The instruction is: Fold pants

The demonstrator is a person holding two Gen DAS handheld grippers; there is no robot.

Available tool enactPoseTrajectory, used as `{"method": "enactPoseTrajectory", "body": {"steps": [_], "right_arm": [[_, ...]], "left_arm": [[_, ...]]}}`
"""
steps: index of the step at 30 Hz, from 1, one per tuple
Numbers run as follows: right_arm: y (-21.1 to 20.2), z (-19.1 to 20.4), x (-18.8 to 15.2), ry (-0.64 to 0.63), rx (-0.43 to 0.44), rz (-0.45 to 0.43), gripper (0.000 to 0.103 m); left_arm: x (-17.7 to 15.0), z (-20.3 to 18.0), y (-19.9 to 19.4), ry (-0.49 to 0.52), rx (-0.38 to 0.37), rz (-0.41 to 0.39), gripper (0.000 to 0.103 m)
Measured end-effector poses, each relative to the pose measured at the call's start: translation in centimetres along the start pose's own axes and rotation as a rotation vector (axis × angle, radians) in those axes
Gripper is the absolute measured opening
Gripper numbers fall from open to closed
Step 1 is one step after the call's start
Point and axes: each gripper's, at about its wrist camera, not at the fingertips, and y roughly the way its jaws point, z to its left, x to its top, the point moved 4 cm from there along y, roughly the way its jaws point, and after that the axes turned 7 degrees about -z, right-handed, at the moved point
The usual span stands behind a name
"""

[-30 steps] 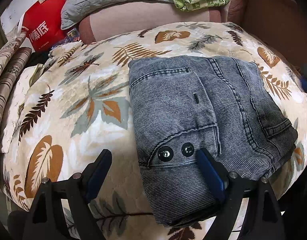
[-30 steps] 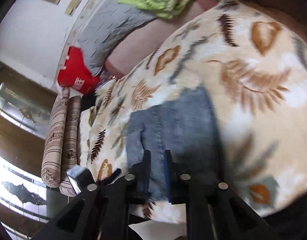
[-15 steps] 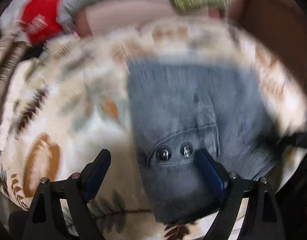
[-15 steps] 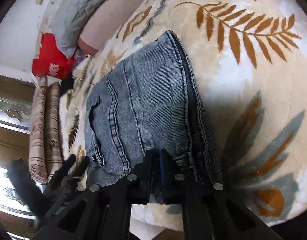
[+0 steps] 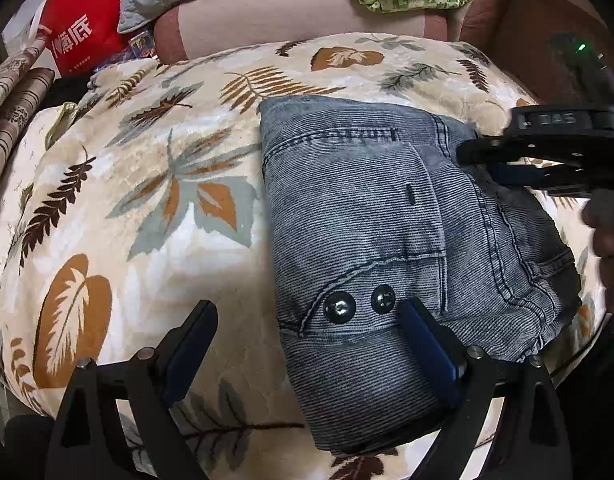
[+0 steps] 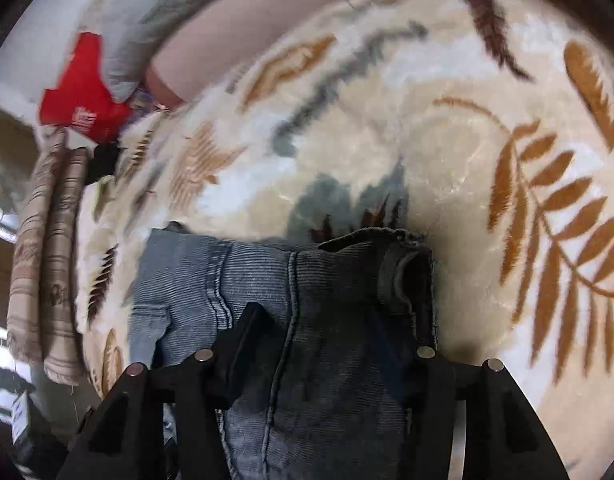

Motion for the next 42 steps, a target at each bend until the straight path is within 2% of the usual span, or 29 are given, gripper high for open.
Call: {"method": "enactPoseTrajectory", "body": {"steps": [3,6,8,11,15,19,20,21,22,23,24,26,28,30,32,33,35,38,42], "right_arm": [[-1.2,0.2,-0.5,0.008,-0.027,0.036,0.058],[-3.9,0.8,-1.7,0.003,0.011,-0.017,0.059],[-5.0,0.8,-3.7,0.003,0.036,-0.026,0.062],[-3.8,0.3,-6.9,-0.075,-0.008,-0.004,0.064],[-5.1,1.0,-6.7,-0.085,-0.041,-0.028,0.064],[-8.0,2.9,-7.8,-0.146,-0.009,-0.101,0.068],[-7.7,2.6,-8.4,-0.15,-0.024,-0.098,0.074],[-6.9,2.2,-8.9,-0.151,-0.038,-0.077,0.075],[-4.9,1.2,-10.0,-0.156,-0.043,-0.017,0.076],[-4.9,1.2,-10.1,-0.177,-0.044,-0.04,0.075],[-5.2,1.6,-10.1,-0.201,-0.057,-0.061,0.075],[-6.2,2.6,-9.5,-0.199,-0.084,-0.045,0.075],[-7.4,3.1,-9.1,-0.177,-0.03,-0.066,0.075],[-7.7,3.1,-9.5,-0.202,-0.032,-0.076,0.075],[-5.9,1.8,-10.5,-0.182,-0.038,-0.009,0.076],[-6.0,1.5,-10.6,-0.194,-0.017,-0.031,0.075],[-6.8,1.9,-10.1,-0.178,-0.003,-0.017,0.075],[-8.4,2.0,-8.0,-0.109,0.042,-0.038,0.075],[-9.0,4.2,-3.9,-0.101,0.138,-0.078,0.075]], "left_arm": [[0.0,0.2,0.1,-0.013,-0.002,0.002,0.095],[0.0,0.2,0.1,-0.017,-0.002,0.003,0.095],[0.0,0.2,0.2,-0.014,-0.002,0.003,0.095],[-0.1,0.2,0.2,-0.019,-0.003,0.004,0.095],[-0.1,0.2,0.1,-0.018,0.001,0.001,0.095],[-0.1,0.3,0.1,-0.022,-0.003,0.0,0.095],[-0.1,0.3,0.2,-0.022,-0.002,0.001,0.096],[-0.1,0.3,0.2,-0.022,-0.003,0.002,0.096],[-0.1,0.2,0.2,-0.02,-0.003,0.002,0.096],[-0.1,0.3,0.1,-0.016,0.002,-0.004,0.096],[-0.1,0.3,0.1,-0.013,0.001,-0.006,0.096],[0.0,0.5,0.2,-0.019,-0.006,0.002,0.096],[-0.1,0.5,0.1,-0.021,-0.009,0.0,0.096],[-0.1,0.5,0.2,-0.032,-0.014,-0.001,0.096],[-0.1,0.5,0.2,-0.036,-0.023,0.003,0.096],[-0.1,0.6,0.1,-0.035,-0.025,-0.002,0.096],[0.0,0.8,0.0,-0.044,-0.034,0.002,0.096],[0.2,0.8,-0.4,-0.044,-0.033,-0.002,0.096],[0.0,0.9,-0.2,-0.044,-0.034,-0.006,0.096]]}}
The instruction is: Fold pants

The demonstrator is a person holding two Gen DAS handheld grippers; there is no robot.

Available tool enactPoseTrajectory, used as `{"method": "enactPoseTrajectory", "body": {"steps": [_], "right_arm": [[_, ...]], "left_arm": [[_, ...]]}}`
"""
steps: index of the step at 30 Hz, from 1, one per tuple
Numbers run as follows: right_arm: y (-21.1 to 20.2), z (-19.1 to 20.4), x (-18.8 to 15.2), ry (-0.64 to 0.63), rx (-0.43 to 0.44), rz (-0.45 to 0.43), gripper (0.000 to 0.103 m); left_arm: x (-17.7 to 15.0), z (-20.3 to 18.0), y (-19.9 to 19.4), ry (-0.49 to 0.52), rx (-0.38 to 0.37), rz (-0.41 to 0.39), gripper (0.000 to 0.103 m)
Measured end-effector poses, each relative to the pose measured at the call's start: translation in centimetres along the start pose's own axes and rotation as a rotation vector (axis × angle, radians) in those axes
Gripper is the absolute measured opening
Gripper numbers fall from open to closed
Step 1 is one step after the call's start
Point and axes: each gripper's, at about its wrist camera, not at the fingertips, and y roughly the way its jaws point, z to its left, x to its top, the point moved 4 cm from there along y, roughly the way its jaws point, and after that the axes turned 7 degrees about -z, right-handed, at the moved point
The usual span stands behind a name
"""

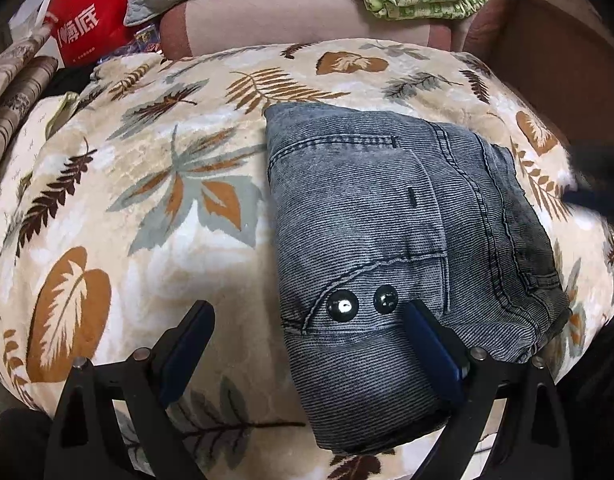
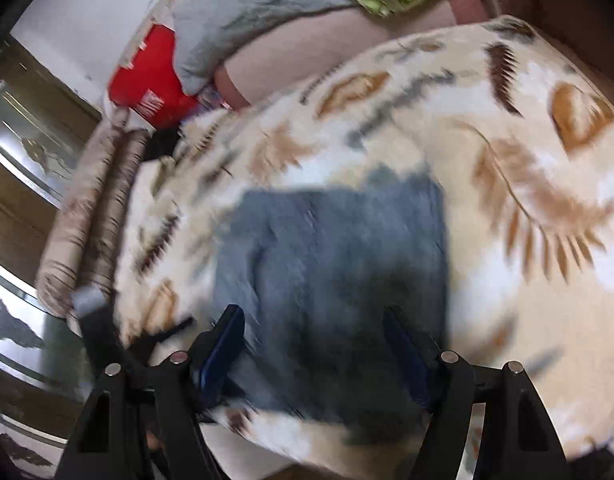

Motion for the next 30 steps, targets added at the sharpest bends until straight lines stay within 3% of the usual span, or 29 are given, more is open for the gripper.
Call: {"method": "enactPoseTrajectory", "body": {"steps": [2,4,6,7,8,10,15,17,20,23,28,30], "right_arm": [[1.4,1.2,2.2,0.004,0.088,-0.01,0.075],[4.4,0.8,4.3,0.088,0.188,0.016,0.075],[7.5,-1.2,4.2,0.13,0.15,0.068,0.073],[10.3,-3.9,3.3,0.209,0.081,0.152,0.069],[11.4,-4.9,2.8,0.263,0.11,0.165,0.063],[10.5,-4.5,3.0,0.258,0.118,0.137,0.063],[7.9,-2.2,3.1,0.128,0.035,0.122,0.065],[6.9,-2.3,3.1,0.108,0.044,0.092,0.073],[8.7,-5.5,1.9,0.127,-0.095,0.149,0.075],[7.7,-6.2,2.0,0.174,-0.041,0.112,0.075],[5.6,-4.5,3.8,0.101,-0.102,0.096,0.075],[4.8,-2.4,5.4,0.029,-0.111,0.075,0.075]], "left_arm": [[0.0,0.0,0.1,0.0,-0.004,0.003,0.096],[0.1,0.0,0.1,0.007,-0.005,0.002,0.097],[0.1,0.0,0.1,0.004,-0.01,0.001,0.097],[0.0,-0.1,0.2,0.004,-0.004,0.002,0.097],[0.0,-0.1,0.2,0.003,-0.003,-0.001,0.097],[0.0,0.0,0.2,0.001,-0.008,-0.003,0.098],[0.0,0.2,0.4,-0.017,-0.01,-0.001,0.1],[0.0,0.3,0.4,-0.021,-0.011,-0.003,0.1],[-0.1,0.2,0.4,-0.024,-0.017,0.002,0.1],[0.0,0.4,-0.1,-0.031,-0.022,-0.002,0.1],[0.0,0.3,-2.2,-0.052,-0.052,-0.048,0.1],[-0.5,-0.4,-1.7,-0.035,-0.079,-0.022,0.1]]}}
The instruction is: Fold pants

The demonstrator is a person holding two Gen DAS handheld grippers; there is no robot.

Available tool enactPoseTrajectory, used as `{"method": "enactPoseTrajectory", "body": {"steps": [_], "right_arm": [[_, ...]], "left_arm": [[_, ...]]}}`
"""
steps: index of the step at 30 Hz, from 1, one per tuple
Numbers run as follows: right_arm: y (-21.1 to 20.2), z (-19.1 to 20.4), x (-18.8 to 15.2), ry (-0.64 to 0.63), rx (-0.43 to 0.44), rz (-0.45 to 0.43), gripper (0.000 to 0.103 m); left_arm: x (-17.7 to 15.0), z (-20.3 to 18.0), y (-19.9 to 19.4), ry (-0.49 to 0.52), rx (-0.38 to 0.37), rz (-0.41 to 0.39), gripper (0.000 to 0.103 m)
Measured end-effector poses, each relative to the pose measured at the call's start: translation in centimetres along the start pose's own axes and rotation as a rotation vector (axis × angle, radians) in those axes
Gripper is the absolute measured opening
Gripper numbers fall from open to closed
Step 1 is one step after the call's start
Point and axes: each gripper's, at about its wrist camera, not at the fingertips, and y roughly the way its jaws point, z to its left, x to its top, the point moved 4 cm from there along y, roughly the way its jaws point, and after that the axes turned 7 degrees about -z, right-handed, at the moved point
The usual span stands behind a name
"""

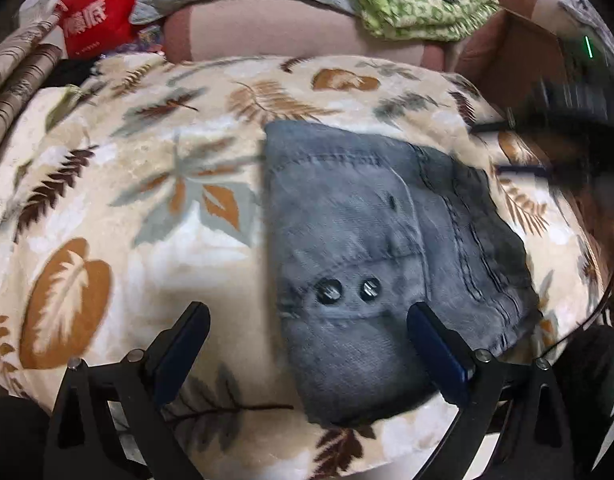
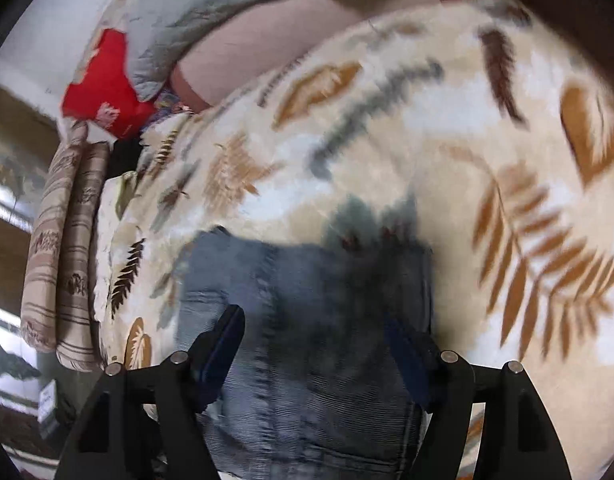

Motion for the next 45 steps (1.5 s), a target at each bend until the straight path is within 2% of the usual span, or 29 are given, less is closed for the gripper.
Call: {"method": "enactPoseTrajectory", "body": {"steps": [2,5,7,9,12,14,15,16,17,22,25,26,28,29,31,34,36,37,38,39,40,43,45], "right_arm": [[-0.2,2.1,1.2,-0.078,-0.008,0.001,0.079],[2.0,7.3,2.9,-0.236,-0.04,0.049,0.089],[5.1,11.0,3.3,-0.376,-0.071,0.128,0.09],[8.7,13.7,3.3,-0.452,-0.108,0.227,0.09],[12.5,15.4,3.4,-0.504,-0.161,0.315,0.09],[15.4,15.4,2.7,-0.532,-0.219,0.408,0.088],[16.2,15.3,2.2,-0.525,-0.205,0.458,0.048],[16.8,15.0,1.6,-0.537,-0.209,0.498,0.027],[17.0,14.6,1.6,-0.53,-0.22,0.502,0.029],[15.4,13.0,2.7,-0.405,-0.196,0.384,0.032],[13.0,12.4,3.6,-0.351,-0.178,0.262,0.052],[12.2,12.1,3.8,-0.338,-0.183,0.232,0.056],[9.2,11.2,4.5,-0.329,-0.217,0.134,0.056],[8.0,10.9,4.4,-0.324,-0.208,0.119,0.056],[4.8,9.9,3.1,-0.288,-0.136,0.121,0.056],[1.6,6.8,0.0,-0.22,-0.103,0.109,0.057],[0.6,4.0,-3.0,-0.151,-0.083,0.121,0.067],[1.0,2.2,-4.4,-0.123,-0.11,0.135,0.071],[2.1,0.4,-6.0,-0.098,-0.149,0.186,0.073],[3.0,-0.8,-7.1,-0.083,-0.141,0.226,0.073],[2.5,-0.9,-7.2,-0.089,-0.108,0.176,0.073],[-0.3,0.0,-6.5,-0.068,-0.079,0.106,0.072],[-2.8,0.9,-6.7,-0.073,-0.04,0.04,0.072]], "left_arm": [[-0.8,-0.5,1.3,0.025,-0.014,0.039,0.1],[-0.9,0.0,1.8,-0.018,-0.053,0.052,0.1],[-0.9,-0.1,1.9,-0.013,-0.058,0.049,0.1],[-0.9,0.0,2.0,-0.016,-0.065,0.049,0.1],[-0.9,0.0,2.3,-0.018,-0.079,0.05,0.1],[-0.9,-0.1,2.5,-0.015,-0.082,0.047,0.101],[-0.9,-0.1,2.5,-0.015,-0.083,0.046,0.101],[-0.9,0.0,2.6,-0.017,-0.084,0.044,0.101],[-0.8,0.1,2.6,-0.017,-0.087,0.042,0.101],[-1.0,0.1,2.5,-0.015,-0.083,0.038,0.101],[-1.1,0.1,2.4,-0.014,-0.078,0.036,0.101],[-1.1,0.2,2.5,-0.017,-0.075,0.036,0.101],[-1.1,0.1,2.5,-0.018,-0.068,0.036,0.101],[-1.1,0.0,2.5,-0.018,-0.064,0.035,0.101],[-1.1,-0.1,2.5,-0.02,-0.059,0.035,0.101],[-1.2,0.0,2.5,-0.021,-0.056,0.033,0.101],[-1.2,0.0,2.5,-0.023,-0.051,0.034,0.101],[-1.2,0.0,2.4,-0.022,-0.05,0.033,0.101],[-1.2,-0.1,2.5,-0.021,-0.05,0.036,0.101],[-1.2,-0.2,2.4,-0.02,-0.044,0.039,0.102],[-1.1,-0.1,2.1,-0.023,-0.042,0.03,0.101],[-0.6,0.3,1.0,-0.041,-0.049,0.013,0.101],[-0.2,1.3,-0.4,-0.066,-0.039,-0.03,0.101]]}}
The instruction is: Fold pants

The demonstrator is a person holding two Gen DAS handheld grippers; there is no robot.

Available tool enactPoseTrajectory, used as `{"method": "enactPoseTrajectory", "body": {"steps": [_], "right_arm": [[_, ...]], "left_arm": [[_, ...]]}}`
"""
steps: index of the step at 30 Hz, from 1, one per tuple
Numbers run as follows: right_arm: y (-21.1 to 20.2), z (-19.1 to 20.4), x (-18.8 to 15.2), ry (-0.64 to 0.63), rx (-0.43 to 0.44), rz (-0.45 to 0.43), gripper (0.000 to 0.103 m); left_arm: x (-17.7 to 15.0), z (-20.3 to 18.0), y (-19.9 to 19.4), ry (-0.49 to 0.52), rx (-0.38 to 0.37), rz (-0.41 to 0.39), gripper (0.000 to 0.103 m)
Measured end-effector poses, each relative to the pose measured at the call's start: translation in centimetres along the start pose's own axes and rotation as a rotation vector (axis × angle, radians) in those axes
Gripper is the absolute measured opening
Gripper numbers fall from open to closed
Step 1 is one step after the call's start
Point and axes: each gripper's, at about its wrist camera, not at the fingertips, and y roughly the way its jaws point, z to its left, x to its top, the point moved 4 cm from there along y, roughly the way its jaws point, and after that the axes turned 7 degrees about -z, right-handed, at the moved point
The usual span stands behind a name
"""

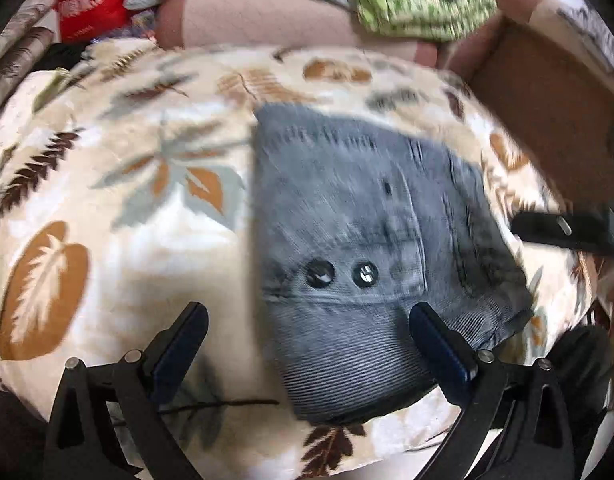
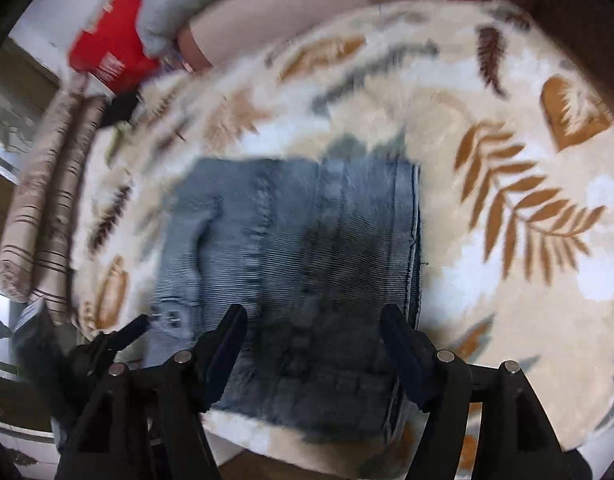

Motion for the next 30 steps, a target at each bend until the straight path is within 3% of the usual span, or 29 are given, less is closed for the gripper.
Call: {"method": "enactPoseTrajectory", "body": {"steps": [2,5,6,8,10,12,16,19,25,26,28,30], "right_arm": [[-0.8,0.3,-1.1,0.004,0.066,-0.009,0.074],[2.8,-0.1,-5.5,-0.048,0.061,0.12,0.078],[2.4,0.2,-5.6,-0.085,0.056,0.067,0.078],[1.5,0.9,-5.1,-0.088,0.031,0.058,0.078],[-0.2,1.8,-4.2,-0.106,0.009,-0.007,0.078],[-1.5,2.9,-3.9,-0.15,0.028,-0.069,0.078],[2.8,1.6,-6.8,-0.213,-0.06,0.028,0.079],[1.5,3.0,-6.5,-0.276,-0.091,0.02,0.079],[-1.3,2.4,-5.3,-0.189,-0.063,-0.093,0.08],[-0.7,2.0,-5.3,-0.186,-0.063,-0.079,0.082],[2.7,0.4,-6.6,-0.204,-0.121,0.067,0.086],[2.2,0.3,-6.3,-0.194,-0.103,0.05,0.086]], "left_arm": [[0.3,1.2,-0.7,-0.045,0.02,-0.012,0.101],[0.1,2.8,0.1,-0.095,0.059,0.031,0.101],[-0.1,2.9,0.5,-0.089,0.074,0.054,0.101],[-0.2,2.9,0.5,-0.084,0.088,0.049,0.101],[0.0,2.6,0.3,-0.059,0.1,0.043,0.101],[0.0,2.5,0.5,-0.044,0.109,0.044,0.101],[-0.1,2.6,0.7,-0.058,0.101,0.056,0.101],[0.0,2.6,0.5,-0.052,0.103,0.049,0.101],[-0.1,2.8,0.4,-0.059,0.099,0.051,0.101],[-0.1,2.8,0.4,-0.062,0.1,0.052,0.101],[-0.1,2.6,0.4,-0.055,0.093,0.056,0.101],[0.0,2.7,-0.1,-0.047,0.097,0.043,0.101]]}}
